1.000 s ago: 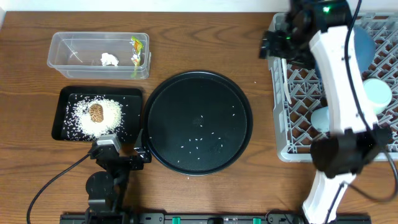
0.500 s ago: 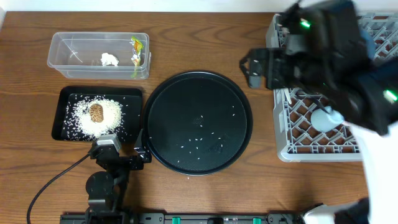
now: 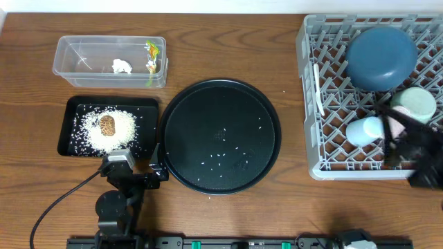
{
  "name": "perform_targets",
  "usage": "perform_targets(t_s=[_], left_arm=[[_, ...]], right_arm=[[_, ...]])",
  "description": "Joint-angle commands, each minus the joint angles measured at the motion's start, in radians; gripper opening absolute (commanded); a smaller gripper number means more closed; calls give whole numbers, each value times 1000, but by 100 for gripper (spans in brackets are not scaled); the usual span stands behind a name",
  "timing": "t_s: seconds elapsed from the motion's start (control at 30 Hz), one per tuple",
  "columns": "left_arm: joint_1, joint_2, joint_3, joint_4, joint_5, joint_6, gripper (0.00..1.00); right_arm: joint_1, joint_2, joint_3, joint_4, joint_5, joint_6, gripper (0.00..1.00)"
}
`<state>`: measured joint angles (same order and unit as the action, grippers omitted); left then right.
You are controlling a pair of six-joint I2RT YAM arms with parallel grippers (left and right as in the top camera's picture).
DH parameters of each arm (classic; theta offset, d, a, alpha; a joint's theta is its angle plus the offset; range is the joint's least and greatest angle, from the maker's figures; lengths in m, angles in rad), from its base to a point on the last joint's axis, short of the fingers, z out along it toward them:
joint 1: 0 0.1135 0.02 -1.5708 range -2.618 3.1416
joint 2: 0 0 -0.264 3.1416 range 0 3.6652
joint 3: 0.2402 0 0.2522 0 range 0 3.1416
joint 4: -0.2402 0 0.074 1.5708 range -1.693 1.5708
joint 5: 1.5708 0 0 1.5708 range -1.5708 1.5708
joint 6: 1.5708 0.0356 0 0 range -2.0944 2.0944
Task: Sort waste into correct bins and load items into the dishwasher rack
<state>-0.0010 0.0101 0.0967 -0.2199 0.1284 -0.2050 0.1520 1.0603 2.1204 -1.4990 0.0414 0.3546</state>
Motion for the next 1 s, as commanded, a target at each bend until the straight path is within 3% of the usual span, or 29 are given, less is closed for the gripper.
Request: perform_targets(t_s=[0.0, 0.4, 0.5, 0.73, 0.97], left_arm=[[3, -6, -26, -6, 11, 14, 98], [4, -6, -26, -6, 11, 14, 98], [3, -6, -26, -6, 10, 14, 98], [3, -6, -26, -6, 11, 14, 98], [3, -6, -26, -6, 11, 14, 98]], right_arm=[[-56, -101, -145, 69, 2, -15, 99], [-70, -622, -975, 626, -140, -11, 99], [-80, -746, -1158, 665, -151, -7, 99], [-111, -963, -1422, 750, -100, 121, 99], [-114, -1054, -1650, 980, -106, 55, 99]])
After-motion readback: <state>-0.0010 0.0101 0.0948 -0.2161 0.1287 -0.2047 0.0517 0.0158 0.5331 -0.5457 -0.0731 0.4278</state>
